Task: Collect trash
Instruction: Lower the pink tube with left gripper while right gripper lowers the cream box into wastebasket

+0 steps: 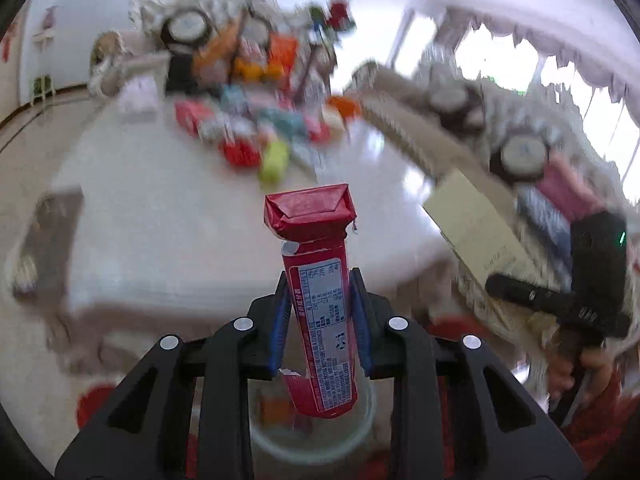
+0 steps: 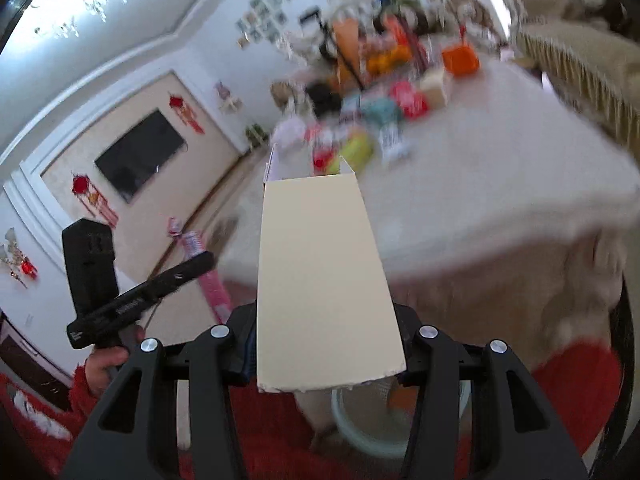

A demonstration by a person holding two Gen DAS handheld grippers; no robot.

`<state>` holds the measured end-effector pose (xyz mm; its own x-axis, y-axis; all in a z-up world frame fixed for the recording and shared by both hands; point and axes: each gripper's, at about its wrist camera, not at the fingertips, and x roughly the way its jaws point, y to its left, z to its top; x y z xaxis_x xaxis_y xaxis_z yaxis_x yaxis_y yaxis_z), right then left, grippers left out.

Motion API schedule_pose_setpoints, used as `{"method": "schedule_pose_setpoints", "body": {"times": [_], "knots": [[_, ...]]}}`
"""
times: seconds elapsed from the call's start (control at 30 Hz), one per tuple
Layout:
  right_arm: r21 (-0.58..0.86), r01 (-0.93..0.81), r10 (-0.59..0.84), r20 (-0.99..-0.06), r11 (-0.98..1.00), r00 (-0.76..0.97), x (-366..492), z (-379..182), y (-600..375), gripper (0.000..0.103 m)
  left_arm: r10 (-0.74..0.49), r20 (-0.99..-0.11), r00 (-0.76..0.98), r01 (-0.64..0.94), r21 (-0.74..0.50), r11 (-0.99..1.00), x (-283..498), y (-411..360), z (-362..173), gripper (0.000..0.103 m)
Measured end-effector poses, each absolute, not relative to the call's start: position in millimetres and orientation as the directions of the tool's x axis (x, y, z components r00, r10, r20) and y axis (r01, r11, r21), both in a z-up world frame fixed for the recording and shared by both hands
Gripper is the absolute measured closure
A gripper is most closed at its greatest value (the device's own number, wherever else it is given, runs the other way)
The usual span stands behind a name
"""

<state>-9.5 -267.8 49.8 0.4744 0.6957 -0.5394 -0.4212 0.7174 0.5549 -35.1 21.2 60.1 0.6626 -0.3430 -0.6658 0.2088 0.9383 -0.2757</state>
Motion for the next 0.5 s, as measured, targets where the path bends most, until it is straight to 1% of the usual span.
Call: {"method": "schedule_pose_setpoints", "body": {"times": [0.07, 0.13, 0.3, 0.37, 0.4, 0.43, 0.47, 0.5], "knots": [[0.552, -0.405, 0.684, -0.589, 0.729, 0.431, -21, 32, -262, 0.056, -0.367, -0.714, 0.596, 0.239, -0.278, 0.930, -41, 7, 34, 0.074], [0.535, -0.380, 0.654, -0.656, 0.755, 0.377, -28, 6, -254, 0.056, -0.361, -0.768, 0.528, 0.251, -0.265, 0.931, -44, -7, 1, 0.074], [0.447, -0.349, 0.550, -0.778, 0.824, 0.302, -18, -51, -238, 0.056, -0.358, -0.825, 0.436, 0.260, -0.266, 0.928, -27, -18, -57, 0.074], [0.400, -0.366, 0.512, -0.809, 0.840, 0.290, -7, -67, -228, 0.056, -0.338, -0.844, 0.417, 0.250, -0.251, 0.935, -17, -20, -80, 0.074], [0.369, -0.380, 0.486, -0.826, 0.848, 0.284, 1, -77, -220, 0.054, -0.331, -0.850, 0.409, 0.249, -0.245, 0.937, -14, -20, -86, 0.073], [0.340, -0.397, 0.465, -0.840, 0.852, 0.278, 8, -86, -213, 0.046, -0.324, -0.863, 0.389, 0.251, -0.239, 0.938, -8, -22, -97, 0.070], [0.323, -0.410, 0.454, -0.847, 0.853, 0.277, 12, -93, -208, 0.040, -0.303, -0.875, 0.378, 0.240, -0.224, 0.945, -1, -23, -105, 0.045], [0.277, -0.414, 0.417, -0.859, 0.867, 0.298, 15, -100, -203, 0.030, -0.283, -0.883, 0.374, 0.228, -0.208, 0.951, 3, -23, -112, 0.022]]}}
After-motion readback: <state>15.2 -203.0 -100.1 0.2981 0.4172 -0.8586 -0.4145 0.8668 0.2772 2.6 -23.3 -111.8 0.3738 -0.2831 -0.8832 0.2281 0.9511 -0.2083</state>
